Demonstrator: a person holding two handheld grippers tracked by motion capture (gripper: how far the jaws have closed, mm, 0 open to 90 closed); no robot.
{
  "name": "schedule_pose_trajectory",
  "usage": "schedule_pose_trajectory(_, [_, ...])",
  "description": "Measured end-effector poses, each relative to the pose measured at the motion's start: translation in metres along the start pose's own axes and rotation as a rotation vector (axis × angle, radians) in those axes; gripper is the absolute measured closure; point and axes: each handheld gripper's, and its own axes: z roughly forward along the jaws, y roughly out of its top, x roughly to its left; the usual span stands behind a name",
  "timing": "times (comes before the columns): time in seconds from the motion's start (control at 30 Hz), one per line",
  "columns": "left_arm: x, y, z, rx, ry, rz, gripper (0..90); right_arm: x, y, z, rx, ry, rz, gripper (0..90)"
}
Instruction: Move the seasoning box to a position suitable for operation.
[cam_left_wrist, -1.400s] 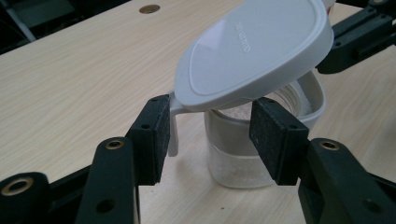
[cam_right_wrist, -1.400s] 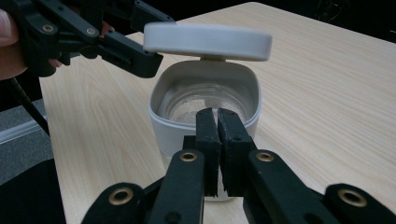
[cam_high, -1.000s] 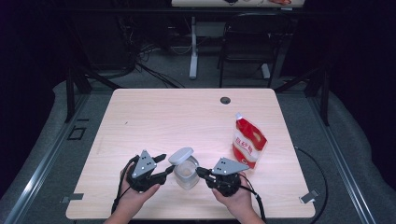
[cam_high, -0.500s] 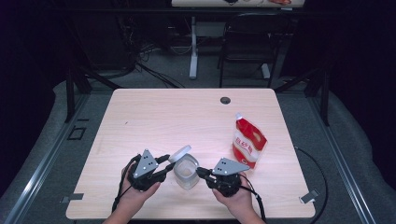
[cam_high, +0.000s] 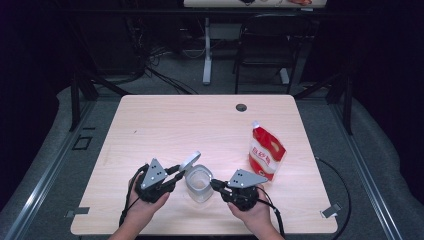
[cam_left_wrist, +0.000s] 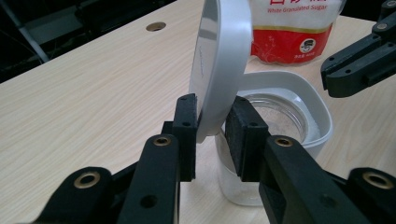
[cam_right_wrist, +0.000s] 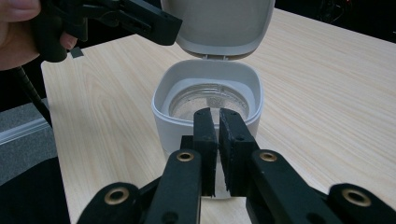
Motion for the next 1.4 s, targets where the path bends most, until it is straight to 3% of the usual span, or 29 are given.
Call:
schedule_pose_trajectory(0.97, [0.02,-0.001,0.007,-0.028,-0.038,-0.066,79.0,-0.003,-0.001,-0.004,-0.011,-0.008,0.012,85.2])
schedule_pose_trajectory(1.4, [0.026,-0.001,0.008,-0.034,-0.01,-0.09,74.0,-0.005,-0.003,-0.005,-0.012,-0.008,0.018,83.2])
